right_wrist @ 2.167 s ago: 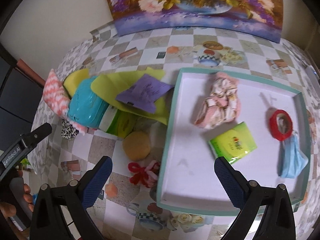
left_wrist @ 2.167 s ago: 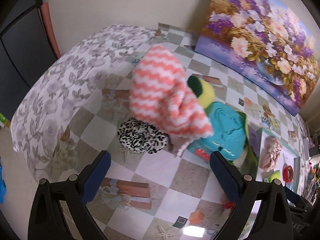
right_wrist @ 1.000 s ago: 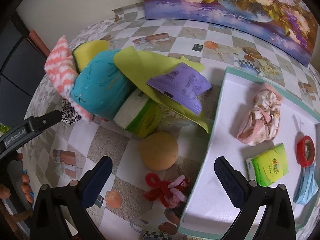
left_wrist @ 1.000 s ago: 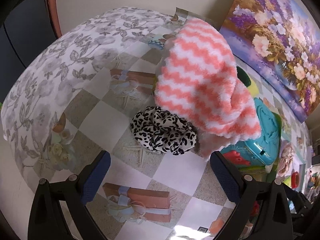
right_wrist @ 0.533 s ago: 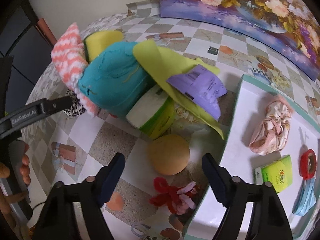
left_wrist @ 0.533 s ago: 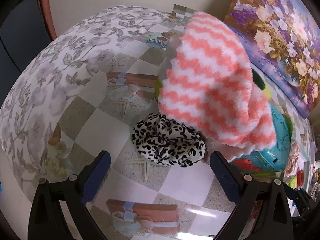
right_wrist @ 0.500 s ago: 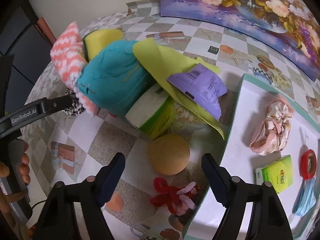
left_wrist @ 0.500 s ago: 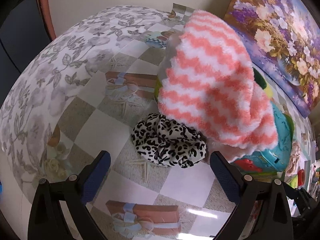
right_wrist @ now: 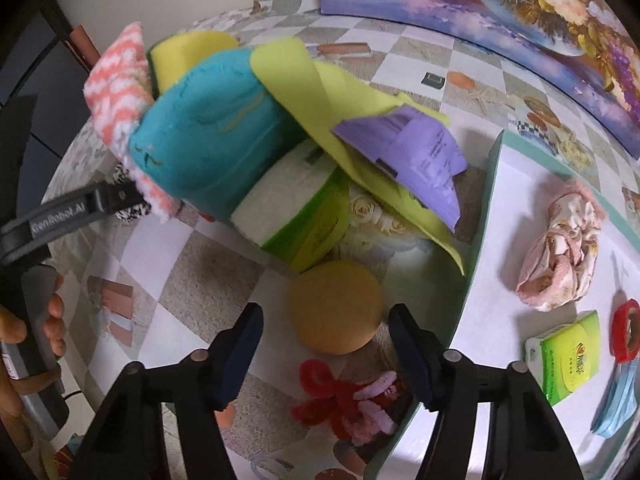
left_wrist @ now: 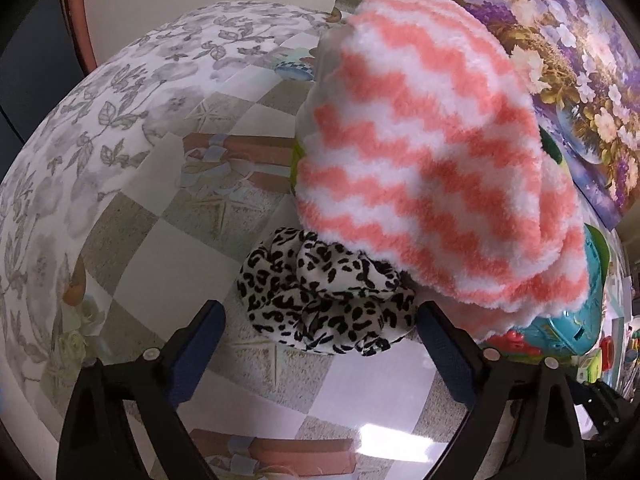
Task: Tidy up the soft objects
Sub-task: 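Grasp the leopard-print scrunchie with the left tool while the right tool grasps the tan ball, then carry the scrunchie with the left tool while the right tool carries the tan ball to the tray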
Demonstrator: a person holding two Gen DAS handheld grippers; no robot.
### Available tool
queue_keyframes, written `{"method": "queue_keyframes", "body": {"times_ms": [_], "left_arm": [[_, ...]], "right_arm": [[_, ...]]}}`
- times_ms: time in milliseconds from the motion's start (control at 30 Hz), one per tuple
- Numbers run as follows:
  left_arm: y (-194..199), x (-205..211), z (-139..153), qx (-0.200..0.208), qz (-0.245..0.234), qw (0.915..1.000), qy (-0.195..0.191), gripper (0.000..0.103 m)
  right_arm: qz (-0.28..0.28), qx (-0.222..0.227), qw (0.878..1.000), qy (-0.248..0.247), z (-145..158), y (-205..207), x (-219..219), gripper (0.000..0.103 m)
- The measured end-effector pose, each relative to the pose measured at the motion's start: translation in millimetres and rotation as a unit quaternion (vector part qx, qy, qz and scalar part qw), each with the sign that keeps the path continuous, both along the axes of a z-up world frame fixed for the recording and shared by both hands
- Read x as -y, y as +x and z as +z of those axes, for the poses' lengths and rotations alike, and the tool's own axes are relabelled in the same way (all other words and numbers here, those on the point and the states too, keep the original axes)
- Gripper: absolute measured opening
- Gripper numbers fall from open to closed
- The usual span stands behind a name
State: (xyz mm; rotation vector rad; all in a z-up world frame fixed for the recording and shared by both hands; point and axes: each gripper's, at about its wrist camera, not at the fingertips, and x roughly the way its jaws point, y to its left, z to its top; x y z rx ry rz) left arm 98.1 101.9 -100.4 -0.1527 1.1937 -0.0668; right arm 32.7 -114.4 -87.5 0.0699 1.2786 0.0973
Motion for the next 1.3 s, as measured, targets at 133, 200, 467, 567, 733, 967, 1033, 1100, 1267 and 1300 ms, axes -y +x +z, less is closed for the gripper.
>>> {"method": "queue_keyframes", "body": {"times_ms": [133, 200, 467, 567, 733, 967, 1033, 1100, 1267, 1300], "left_arm": [[1.5, -1.5, -2.5, 0.002, 0.000, 1.0000, 0.000, 0.089], [1.4, -0.8, -3.2, 0.003, -0.003, 1.0000, -0.005, 0.076], [-10.5, -1.0, 3.5, 0.004, -0.013, 0.9998, -0.012, 0.045], [-15.8, -0.7, 5.6, 0.003, -0.016, 0.9997, -0.017, 0.040], [-30.1, -3.2, 12.8, 0.001, -0.016, 0.9994, -0.030, 0.035], [-50.2, -5.9, 19.6, -0.001, -0.004, 0.9987, -0.050, 0.033], [-55.4, -5.6, 24.4, 0.004, -0.006, 0.9988, -0.048, 0.033], [-59.5, -5.3, 31.2, 0.011, -0.008, 0.9987, -0.048, 0.033], [-72.5, -2.6, 55.7, 0.037, -0.011, 0.9980, -0.050, 0.033], [-76.1, -0.7, 61.5, 0.043, -0.013, 0.9977, -0.050, 0.033]], "right_arm": [[0.003, 0.001, 1.000, -0.011, -3.0, 0.2, -2.1, 0.064], [0.002, 0.002, 1.000, -0.016, -4.0, -1.7, -4.5, 0.061], [-0.004, 0.005, 1.000, -0.022, -5.4, -2.7, -3.4, 0.050], [-0.006, 0.003, 1.000, -0.017, -6.6, -2.4, 0.3, 0.050], [-0.013, 0.003, 1.000, -0.005, -2.1, -7.8, 8.0, 0.049], [-0.021, 0.009, 1.000, 0.009, 14.0, -22.2, 12.0, 0.049], [-0.026, 0.015, 0.999, 0.016, 20.0, -26.8, 15.6, 0.049], [-0.032, 0.021, 0.999, 0.025, 26.8, -30.9, 20.3, 0.049], [-0.047, 0.038, 0.997, 0.042, 46.2, -41.3, 28.6, 0.049], [-0.051, 0.041, 0.997, 0.044, 50.0, -43.8, 30.8, 0.049]]}}
